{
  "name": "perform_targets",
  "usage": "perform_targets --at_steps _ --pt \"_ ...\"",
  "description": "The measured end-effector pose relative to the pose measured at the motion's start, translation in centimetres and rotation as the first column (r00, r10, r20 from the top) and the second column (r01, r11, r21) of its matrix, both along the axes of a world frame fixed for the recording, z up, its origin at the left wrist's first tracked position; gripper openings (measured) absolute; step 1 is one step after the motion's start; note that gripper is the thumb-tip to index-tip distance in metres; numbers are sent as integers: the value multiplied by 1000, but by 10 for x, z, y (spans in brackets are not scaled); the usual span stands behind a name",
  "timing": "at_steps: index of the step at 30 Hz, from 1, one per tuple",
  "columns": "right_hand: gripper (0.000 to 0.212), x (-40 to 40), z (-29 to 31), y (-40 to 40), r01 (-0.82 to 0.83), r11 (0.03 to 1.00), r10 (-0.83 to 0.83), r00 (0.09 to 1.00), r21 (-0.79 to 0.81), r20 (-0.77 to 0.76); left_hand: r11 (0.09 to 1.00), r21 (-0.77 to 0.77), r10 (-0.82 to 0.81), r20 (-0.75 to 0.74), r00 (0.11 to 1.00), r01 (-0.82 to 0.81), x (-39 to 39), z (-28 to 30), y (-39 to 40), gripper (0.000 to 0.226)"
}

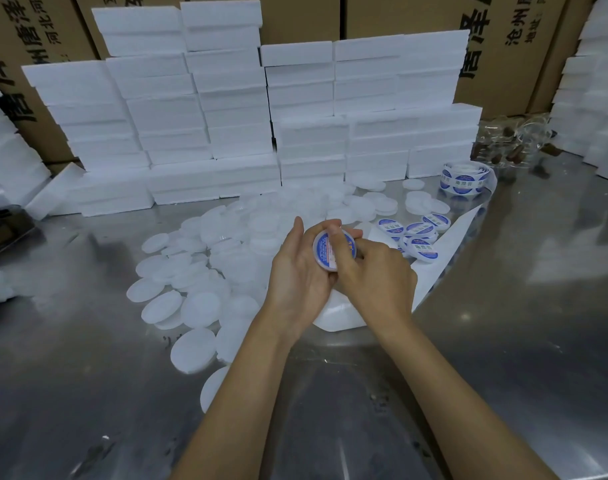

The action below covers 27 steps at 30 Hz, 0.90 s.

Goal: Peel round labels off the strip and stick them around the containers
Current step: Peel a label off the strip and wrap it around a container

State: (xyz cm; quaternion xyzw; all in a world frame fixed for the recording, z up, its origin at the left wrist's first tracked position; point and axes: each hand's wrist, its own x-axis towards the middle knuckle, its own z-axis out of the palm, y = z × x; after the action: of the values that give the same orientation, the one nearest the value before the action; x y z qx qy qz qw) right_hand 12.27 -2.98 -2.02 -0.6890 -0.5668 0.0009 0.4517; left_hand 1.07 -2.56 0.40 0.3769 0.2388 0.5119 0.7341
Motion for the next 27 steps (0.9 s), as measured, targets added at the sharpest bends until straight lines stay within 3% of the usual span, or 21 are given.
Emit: perform_targets --at_steps 7,15,19,22,24,27 --pt "64 2 3 0 -60 997 58 996 -42 -64 1000 -28 10 24 1000 -10 2 0 0 55" --pt "73 0 0 -2 2 999 0 999 -43 49 1000 7 -20 1 1000 20 3 3 -3 56" --pt "68 2 0 0 -51 999 50 999 -21 -14 1000 8 -22 -2 1000 22 2 2 -3 58" --pt "66 3 -2 2 -88 996 85 993 -27 -88 999 18 -28 -9 1000 28 2 1 -2 44" --pt "65 3 -2 4 -119 992 108 977 -46 -185 996 88 47 -146 988 -35 4 -2 0 28" --pt "65 8 0 7 -204 978 172 912 -47 -374 945 302 253 -446 859 -122 5 -9 1 28"
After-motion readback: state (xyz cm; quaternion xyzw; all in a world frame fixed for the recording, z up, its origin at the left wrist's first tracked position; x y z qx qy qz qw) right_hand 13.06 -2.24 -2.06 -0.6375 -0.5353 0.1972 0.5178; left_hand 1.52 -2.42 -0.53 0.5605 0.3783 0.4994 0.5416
